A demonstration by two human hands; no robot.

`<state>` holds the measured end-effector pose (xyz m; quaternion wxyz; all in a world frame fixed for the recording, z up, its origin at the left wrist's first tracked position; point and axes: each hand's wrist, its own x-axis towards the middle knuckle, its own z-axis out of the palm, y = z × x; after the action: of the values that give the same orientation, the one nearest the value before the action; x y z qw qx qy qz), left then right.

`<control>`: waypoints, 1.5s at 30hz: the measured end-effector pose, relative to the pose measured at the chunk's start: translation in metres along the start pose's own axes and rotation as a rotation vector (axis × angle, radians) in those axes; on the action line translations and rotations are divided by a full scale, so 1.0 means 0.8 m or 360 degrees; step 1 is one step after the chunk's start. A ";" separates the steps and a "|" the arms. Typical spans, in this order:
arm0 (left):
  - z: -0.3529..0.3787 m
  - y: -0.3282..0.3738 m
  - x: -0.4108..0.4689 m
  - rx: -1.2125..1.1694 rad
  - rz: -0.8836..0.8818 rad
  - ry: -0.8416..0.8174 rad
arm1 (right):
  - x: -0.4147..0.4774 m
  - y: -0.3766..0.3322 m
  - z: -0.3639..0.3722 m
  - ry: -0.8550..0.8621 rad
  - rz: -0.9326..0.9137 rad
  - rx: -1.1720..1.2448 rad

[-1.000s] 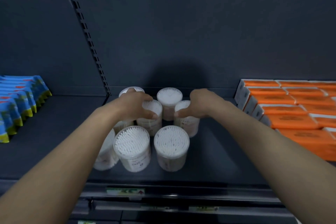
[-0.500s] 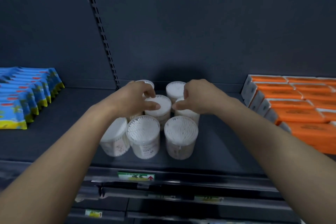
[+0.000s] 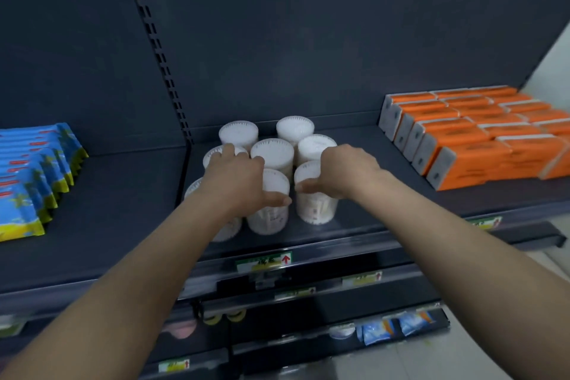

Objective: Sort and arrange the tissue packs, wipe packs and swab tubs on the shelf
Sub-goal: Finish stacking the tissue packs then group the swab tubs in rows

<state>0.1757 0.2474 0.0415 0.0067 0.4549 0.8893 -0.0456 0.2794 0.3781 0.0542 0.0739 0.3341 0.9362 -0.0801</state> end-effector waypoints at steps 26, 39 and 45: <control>0.003 0.040 -0.008 -0.0937 -0.0056 0.0019 | 0.013 0.073 0.005 -0.0153 -0.0368 0.0225; 0.021 0.027 -0.017 -0.1050 -0.0005 -0.0008 | 0.006 0.070 0.005 -0.0068 -0.0342 0.0206; 0.008 -0.011 -0.035 -0.1160 -0.0030 0.0242 | -0.003 0.043 -0.003 0.0256 -0.0352 0.0145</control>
<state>0.1850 0.2189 0.0376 0.1017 0.4167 0.8492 0.3079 0.3032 0.4036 0.0534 -0.0260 0.2371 0.9656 -0.1032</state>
